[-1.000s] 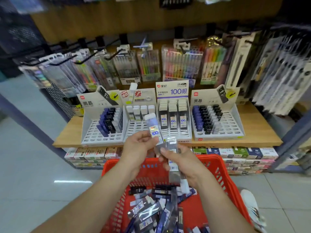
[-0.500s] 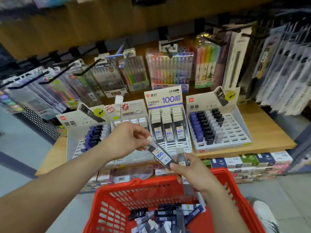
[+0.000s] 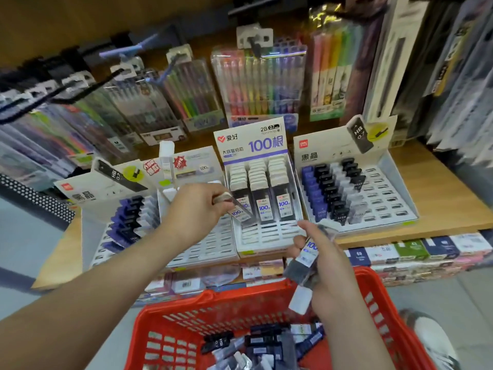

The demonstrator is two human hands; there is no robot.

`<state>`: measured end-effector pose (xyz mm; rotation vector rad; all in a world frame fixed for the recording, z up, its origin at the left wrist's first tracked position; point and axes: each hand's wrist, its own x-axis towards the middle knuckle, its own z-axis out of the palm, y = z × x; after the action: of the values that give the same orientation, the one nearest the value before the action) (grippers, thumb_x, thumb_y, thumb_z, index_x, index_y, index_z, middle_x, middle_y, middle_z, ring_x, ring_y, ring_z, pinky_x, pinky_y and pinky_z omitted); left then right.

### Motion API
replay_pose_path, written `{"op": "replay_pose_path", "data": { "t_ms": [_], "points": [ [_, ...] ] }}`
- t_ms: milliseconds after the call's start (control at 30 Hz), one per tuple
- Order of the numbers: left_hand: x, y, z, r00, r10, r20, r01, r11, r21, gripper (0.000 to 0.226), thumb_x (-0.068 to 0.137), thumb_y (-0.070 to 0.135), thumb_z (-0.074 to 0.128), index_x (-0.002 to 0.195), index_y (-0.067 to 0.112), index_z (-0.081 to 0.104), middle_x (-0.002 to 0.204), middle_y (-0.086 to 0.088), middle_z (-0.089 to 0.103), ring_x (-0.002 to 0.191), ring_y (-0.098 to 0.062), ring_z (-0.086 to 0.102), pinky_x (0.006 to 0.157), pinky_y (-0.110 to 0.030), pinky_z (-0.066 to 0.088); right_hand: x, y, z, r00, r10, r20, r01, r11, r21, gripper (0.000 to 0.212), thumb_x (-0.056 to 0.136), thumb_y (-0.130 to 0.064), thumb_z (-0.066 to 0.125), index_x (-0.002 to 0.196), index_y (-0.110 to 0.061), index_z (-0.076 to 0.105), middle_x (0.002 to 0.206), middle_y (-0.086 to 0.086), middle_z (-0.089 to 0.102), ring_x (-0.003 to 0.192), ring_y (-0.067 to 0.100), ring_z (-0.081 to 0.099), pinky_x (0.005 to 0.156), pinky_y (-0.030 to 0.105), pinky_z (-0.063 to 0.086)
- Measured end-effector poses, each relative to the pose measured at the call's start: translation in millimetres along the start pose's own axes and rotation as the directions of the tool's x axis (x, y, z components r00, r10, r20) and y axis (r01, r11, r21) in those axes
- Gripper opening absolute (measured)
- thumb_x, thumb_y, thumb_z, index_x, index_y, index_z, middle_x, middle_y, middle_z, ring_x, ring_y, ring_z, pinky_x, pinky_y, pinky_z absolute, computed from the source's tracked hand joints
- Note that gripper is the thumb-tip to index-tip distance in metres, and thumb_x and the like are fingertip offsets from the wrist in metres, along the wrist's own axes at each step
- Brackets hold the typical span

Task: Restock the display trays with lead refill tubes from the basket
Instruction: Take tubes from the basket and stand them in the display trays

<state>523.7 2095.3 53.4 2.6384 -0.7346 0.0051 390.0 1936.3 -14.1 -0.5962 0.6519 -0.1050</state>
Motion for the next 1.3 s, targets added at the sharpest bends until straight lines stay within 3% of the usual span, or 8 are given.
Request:
{"op": "replay_pose_path", "data": {
  "t_ms": [167, 300, 467, 733, 900, 967, 1067, 1300],
  "points": [
    [1.6, -6.1, 9.4, 1.0, 0.019, 0.016, -0.02, 0.999, 0.049, 0.009, 0.087, 0.026, 0.068, 0.079, 0.022, 0.067, 0.067, 0.003, 0.062, 0.069, -0.017, 0.053, 0.058, -0.027, 0.036, 2.2, 0.4, -1.3, 0.999, 0.022, 0.037, -0.025, 0.996, 0.08, 0.019, 0.095, -0.022, 0.061, 0.112, -0.014, 0.063, 0.062, -0.002, 0.05, 0.048, 0.012, 0.048, 0.04, 0.023, 0.038],
    [0.2, -6.2, 13.5, 0.995, 0.085, 0.046, -0.088, 0.995, 0.057, 0.038, 0.086, 0.023, 0.068, 0.058, 0.027, 0.044, 0.057, 0.002, 0.052, 0.062, -0.02, 0.049, 0.059, -0.03, 0.036, 1.5, 2.5, -1.2, 0.997, 0.027, 0.077, -0.037, 0.991, 0.127, 0.031, 0.085, -0.023, 0.064, 0.114, -0.012, 0.062, 0.066, -0.001, 0.049, 0.05, 0.013, 0.047, 0.042, 0.023, 0.038],
    [2.5, -2.4, 14.8, 0.987, 0.151, 0.06, -0.159, 0.97, 0.186, 0.035, 0.089, 0.025, 0.065, 0.062, 0.021, 0.042, 0.056, 0.006, 0.041, 0.062, -0.021, 0.039, 0.057, -0.032, 0.025, 1.0, 2.7, -4.8, 0.992, 0.012, 0.129, -0.032, 0.988, 0.153, 0.032, 0.101, -0.019, 0.043, 0.126, -0.007, 0.06, 0.071, 0.003, 0.053, 0.054, 0.013, 0.051, 0.038, 0.022, 0.036],
    [8.4, 9.7, 20.6, 0.975, 0.182, 0.124, -0.217, 0.894, 0.392, 0.022, 0.095, 0.032, 0.052, 0.081, 0.015, 0.054, 0.088, -0.009, 0.068, 0.089, -0.031, 0.06, 0.061, -0.033, 0.034, -1.6, 1.5, -2.5, 0.996, 0.024, 0.081, -0.021, 0.999, -0.039, 0.03, 0.103, -0.021, 0.042, 0.12, -0.018, 0.066, 0.057, 0.002, 0.058, 0.053, 0.015, 0.03, 0.037, 0.022, 0.037],
    [15.5, 1.4, 27.9, 0.988, 0.129, 0.09, -0.146, 0.963, 0.228, 0.015, 0.092, 0.02, 0.058, 0.082, 0.008, 0.058, 0.085, -0.009, 0.067, 0.087, -0.03, 0.059, 0.061, -0.032, 0.032, -1.0, 3.5, -4.3, 0.999, -0.002, 0.039, 0.008, 0.991, -0.136, 0.027, 0.101, -0.015, 0.046, 0.118, -0.022, 0.067, 0.064, 0.006, 0.063, 0.047, 0.014, 0.033, 0.041, 0.023, 0.038],
    [13.1, -1.5, 30.2, 0.99, 0.137, 0.042, -0.142, 0.978, 0.154, 0.012, 0.091, 0.013, 0.058, 0.102, 0.008, 0.062, 0.098, -0.01, 0.064, 0.095, -0.03, 0.058, 0.073, -0.035, 0.043, -1.9, 4.6, -4.6, 0.999, -0.018, 0.027, 0.023, 0.981, -0.195, 0.025, 0.1, -0.013, 0.05, 0.115, -0.024, 0.067, 0.072, 0.01, 0.066, 0.041, 0.01, 0.035, 0.042, 0.022, 0.038],
    [7.4, -3.6, 32.2, 0.991, 0.129, -0.039, -0.123, 0.984, 0.13, 0.035, 0.088, 0.012, 0.064, 0.121, 0.016, 0.055, 0.113, -0.007, 0.058, 0.098, -0.028, 0.058, 0.081, -0.039, 0.048, -1.7, 7.1, -5.2, 0.999, -0.025, 0.035, 0.031, 0.978, -0.207, 0.02, 0.097, -0.015, 0.058, 0.11, -0.024, 0.07, 0.077, 0.011, 0.066, 0.041, 0.009, 0.035, 0.039, 0.021, 0.033],
    [8.9, -3.4, 20.0, 0.985, 0.009, -0.171, 0.01, 0.994, 0.113, 0.028, 0.081, 0.02, 0.073, 0.099, 0.02, 0.053, 0.102, 0.001, 0.051, 0.077, -0.02, 0.055, 0.073, -0.038, 0.049, -3.0, 9.3, 0.9, 0.998, -0.06, -0.032, 0.058, 0.995, -0.076, 0.012, 0.08, -0.012, 0.072, 0.08, -0.017, 0.061, 0.056, -0.008, 0.054, 0.042, 0.001, 0.037, 0.037, 0.015, 0.027]
  ]
}}
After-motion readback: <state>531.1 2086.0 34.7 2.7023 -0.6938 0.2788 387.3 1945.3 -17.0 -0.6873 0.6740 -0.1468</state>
